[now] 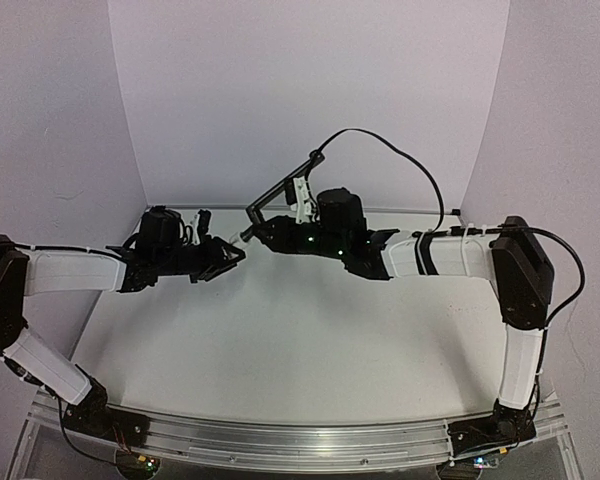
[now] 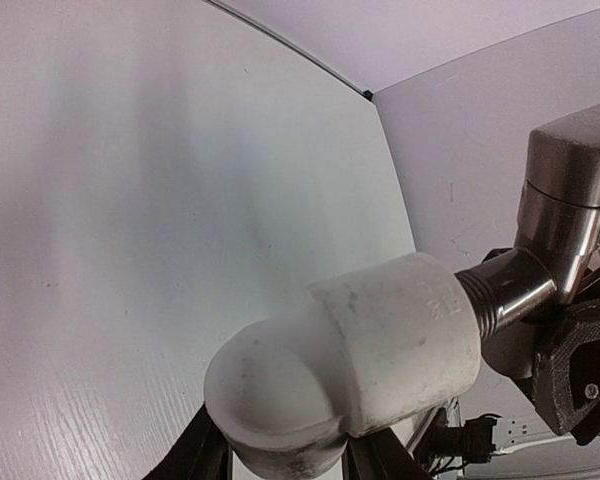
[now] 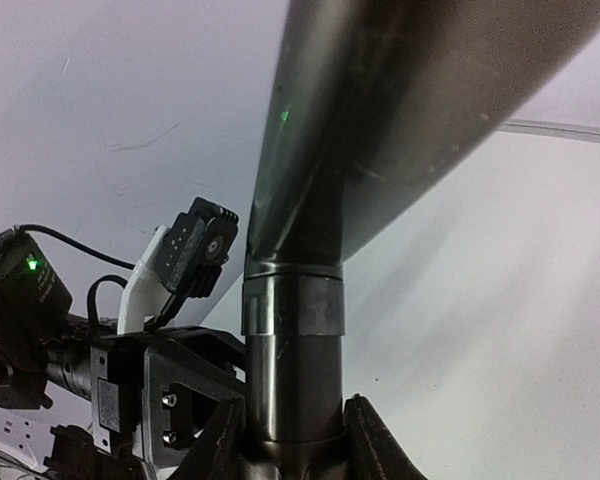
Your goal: Install the water faucets
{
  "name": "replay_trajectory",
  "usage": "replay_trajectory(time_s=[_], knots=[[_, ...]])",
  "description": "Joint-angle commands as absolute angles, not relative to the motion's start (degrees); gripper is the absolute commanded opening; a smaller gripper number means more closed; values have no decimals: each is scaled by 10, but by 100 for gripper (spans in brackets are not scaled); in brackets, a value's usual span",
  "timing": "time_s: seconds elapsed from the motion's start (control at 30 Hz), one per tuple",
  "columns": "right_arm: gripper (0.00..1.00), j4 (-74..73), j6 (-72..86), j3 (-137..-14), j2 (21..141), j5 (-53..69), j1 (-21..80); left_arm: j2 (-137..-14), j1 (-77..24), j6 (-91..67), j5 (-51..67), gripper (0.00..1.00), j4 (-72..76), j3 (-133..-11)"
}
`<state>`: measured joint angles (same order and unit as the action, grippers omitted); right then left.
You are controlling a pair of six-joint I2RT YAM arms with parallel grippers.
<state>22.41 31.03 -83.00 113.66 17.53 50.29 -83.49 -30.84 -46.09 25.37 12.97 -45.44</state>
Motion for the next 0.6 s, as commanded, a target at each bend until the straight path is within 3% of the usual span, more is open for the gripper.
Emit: replay_trajectory(time_s=[0.0, 0.57], knots=[[0, 244, 369, -860, 1161, 217, 518, -791, -349, -403, 295, 0, 251, -479], [0, 245, 515, -894, 1192, 214, 515, -788, -390, -353, 143, 0, 226, -505]])
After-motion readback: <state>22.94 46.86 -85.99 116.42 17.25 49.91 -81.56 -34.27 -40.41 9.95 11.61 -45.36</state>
